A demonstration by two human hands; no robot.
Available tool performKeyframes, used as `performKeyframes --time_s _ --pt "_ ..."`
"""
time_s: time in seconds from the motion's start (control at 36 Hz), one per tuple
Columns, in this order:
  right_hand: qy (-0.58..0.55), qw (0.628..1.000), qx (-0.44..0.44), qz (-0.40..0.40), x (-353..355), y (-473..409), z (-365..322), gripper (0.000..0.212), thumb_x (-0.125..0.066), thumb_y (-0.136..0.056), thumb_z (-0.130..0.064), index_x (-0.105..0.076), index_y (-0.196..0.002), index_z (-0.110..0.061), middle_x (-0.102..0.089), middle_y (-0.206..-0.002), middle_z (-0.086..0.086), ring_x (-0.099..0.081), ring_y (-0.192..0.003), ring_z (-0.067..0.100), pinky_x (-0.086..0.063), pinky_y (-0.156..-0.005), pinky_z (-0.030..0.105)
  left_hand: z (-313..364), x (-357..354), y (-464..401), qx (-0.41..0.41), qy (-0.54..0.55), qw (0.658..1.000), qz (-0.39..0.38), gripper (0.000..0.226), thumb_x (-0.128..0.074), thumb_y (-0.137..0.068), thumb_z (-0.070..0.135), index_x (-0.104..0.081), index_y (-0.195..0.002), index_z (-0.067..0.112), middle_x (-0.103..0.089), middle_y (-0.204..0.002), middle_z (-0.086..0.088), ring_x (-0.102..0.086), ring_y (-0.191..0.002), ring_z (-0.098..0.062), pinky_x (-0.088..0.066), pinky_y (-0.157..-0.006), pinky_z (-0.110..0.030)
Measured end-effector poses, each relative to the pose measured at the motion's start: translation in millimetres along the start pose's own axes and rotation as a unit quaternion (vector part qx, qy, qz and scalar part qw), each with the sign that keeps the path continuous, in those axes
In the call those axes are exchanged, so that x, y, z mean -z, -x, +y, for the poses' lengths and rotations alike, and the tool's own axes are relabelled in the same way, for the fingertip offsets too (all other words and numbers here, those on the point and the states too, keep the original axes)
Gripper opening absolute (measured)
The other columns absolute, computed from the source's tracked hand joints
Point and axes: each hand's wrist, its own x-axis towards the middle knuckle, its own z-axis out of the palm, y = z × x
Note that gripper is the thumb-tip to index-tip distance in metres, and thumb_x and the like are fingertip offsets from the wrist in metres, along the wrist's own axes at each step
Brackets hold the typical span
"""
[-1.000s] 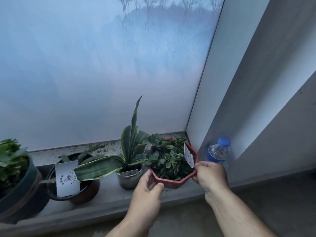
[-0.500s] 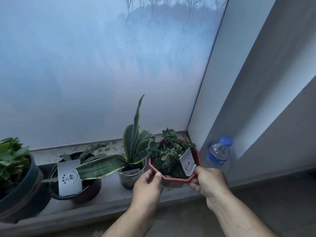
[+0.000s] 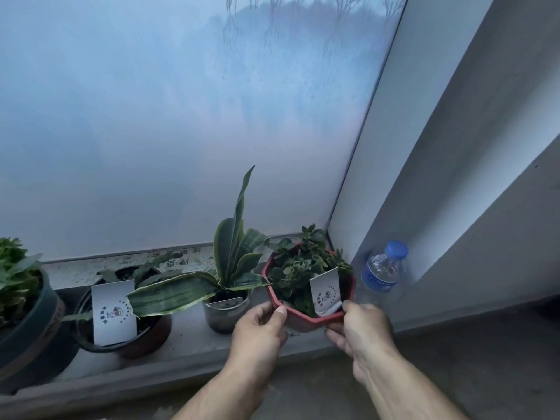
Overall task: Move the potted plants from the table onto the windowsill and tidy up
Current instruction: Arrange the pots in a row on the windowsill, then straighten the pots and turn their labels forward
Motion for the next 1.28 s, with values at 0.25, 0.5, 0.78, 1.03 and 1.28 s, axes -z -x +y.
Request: performKeyframes --time_s 0.25,0.5,0.78,1.03,1.28 --pt "0.046 0.999 0.001 -0.006 -1 0 -3 0.018 -0.053 -0.096 -0.013 -0.069 -0.088 -0.008 -0.073 -0.104 0.025 -0.071 -0.088 0.029 -0.062 -0.081 0.057 -4 -3 2 -0.014 0.023 1.0 0.005 0.009 -0.063 -0.097 0.01 -0.071 -0.101 0.015 -0.078 -0.083 0.006 -0.06 -0.08 -0.011 -0.049 -0.072 -0.024" --pt "0.048 0.998 0.029 0.014 -2 1 -3 0.019 -0.058 -0.098 -0.012 -0.064 -0.08 -0.009 -0.067 -0.08 0.014 -0.071 -0.089 0.037 -0.054 -0.092 0.065 1 -6 5 -0.01 0.023 1.0 0.015 0.015 -0.068 -0.093 0.006 -0.064 -0.096 0.02 -0.075 -0.1 0.001 -0.069 -0.09 -0.011 -0.056 -0.076 -0.025" --pt "-0.01 0.998 0.054 0.006 12 18 19 0.02 -0.059 -0.1 -0.028 -0.065 -0.111 -0.012 -0.065 -0.095 0.004 -0.059 -0.09 0.021 -0.05 -0.086 0.039 3 6 16 0.02 -0.027 0.999 0.037 0.026 -0.069 -0.093 0.017 -0.052 -0.113 0.013 -0.065 -0.108 -0.004 -0.066 -0.096 -0.016 -0.058 -0.075 -0.033" --pt "0.03 0.946 0.313 -0.074 -9 78 -17 0.006 -0.064 -0.096 -0.029 -0.067 -0.091 -0.028 -0.074 -0.083 -0.002 -0.071 -0.08 0.015 -0.057 -0.078 0.038 52 22 49 -0.101 -0.039 0.994 0.03 0.013 -0.06 -0.098 0.015 -0.06 -0.109 0.022 -0.071 -0.106 -0.002 -0.075 -0.092 -0.015 -0.063 -0.082 -0.037" --pt "0.04 0.902 0.379 -0.203 -72 98 -8 0.001 -0.068 -0.095 -0.028 -0.068 -0.095 -0.028 -0.074 -0.088 -0.002 -0.073 -0.086 0.021 -0.059 -0.084 0.047 90 80 77 -0.188 -0.072 0.978 0.058 0.026 -0.061 -0.097 0.012 -0.059 -0.12 0.026 -0.069 -0.113 0.001 -0.076 -0.09 -0.014 -0.064 -0.079 -0.035"
